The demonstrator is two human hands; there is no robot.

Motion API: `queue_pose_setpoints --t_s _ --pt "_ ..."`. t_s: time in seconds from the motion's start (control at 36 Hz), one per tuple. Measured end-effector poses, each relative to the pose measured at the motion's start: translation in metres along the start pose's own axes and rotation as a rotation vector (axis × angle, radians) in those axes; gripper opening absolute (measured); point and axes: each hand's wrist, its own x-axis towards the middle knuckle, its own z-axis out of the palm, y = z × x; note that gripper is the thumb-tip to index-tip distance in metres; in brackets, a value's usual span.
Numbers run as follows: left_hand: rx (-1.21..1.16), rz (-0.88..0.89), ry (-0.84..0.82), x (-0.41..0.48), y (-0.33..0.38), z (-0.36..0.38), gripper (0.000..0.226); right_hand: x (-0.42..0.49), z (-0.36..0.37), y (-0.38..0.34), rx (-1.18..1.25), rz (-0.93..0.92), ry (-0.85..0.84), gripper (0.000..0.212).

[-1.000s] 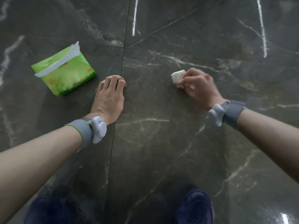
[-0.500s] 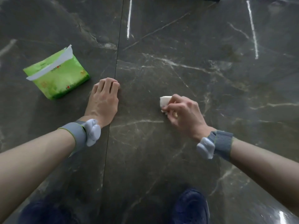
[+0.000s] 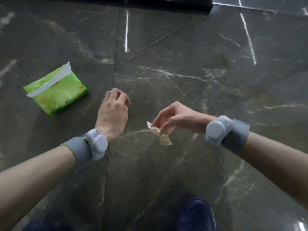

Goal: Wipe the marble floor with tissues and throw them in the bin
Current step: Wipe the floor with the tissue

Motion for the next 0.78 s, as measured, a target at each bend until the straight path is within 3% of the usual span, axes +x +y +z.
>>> queue_pose_setpoints --t_s 0.14,0.25,0.31,0.42,0.58,0.67,0.78 --pt "-0.210 0.060 -0.125 0.001 0.037 -0.002 0.020 0.003 -0.027 -0.007 0.281 0.092 -0.153 0.029" --pt "-0.725 -0.187 -0.396 0.002 0.058 -0.003 0.040 0.004 -0.039 0.005 0.465 0.125 -0.217 0.032" --pt "-0.950 -0.292 -0.499 0.003 0.070 -0.003 0.050 0.002 -0.045 0.012 0.522 0.120 -0.198 0.032" --pt "-1.058 -0.367 -0.608 0.004 0.080 -0.004 0.047 -0.002 -0.050 0.022 0.544 0.147 -0.048 0.029" --pt "-1.122 -0.460 -0.678 0.007 0.080 -0.006 0.027 -0.006 -0.044 0.023 0.340 0.097 0.292 0.021" --pt "-1.144 -0.471 -0.755 0.007 0.079 -0.007 0.023 -0.006 -0.037 0.025 0.072 0.037 0.444 0.017" --pt "-1.005 -0.448 -0.786 0.007 0.077 -0.006 0.021 -0.004 -0.025 0.031 -0.409 -0.063 0.586 0.011"
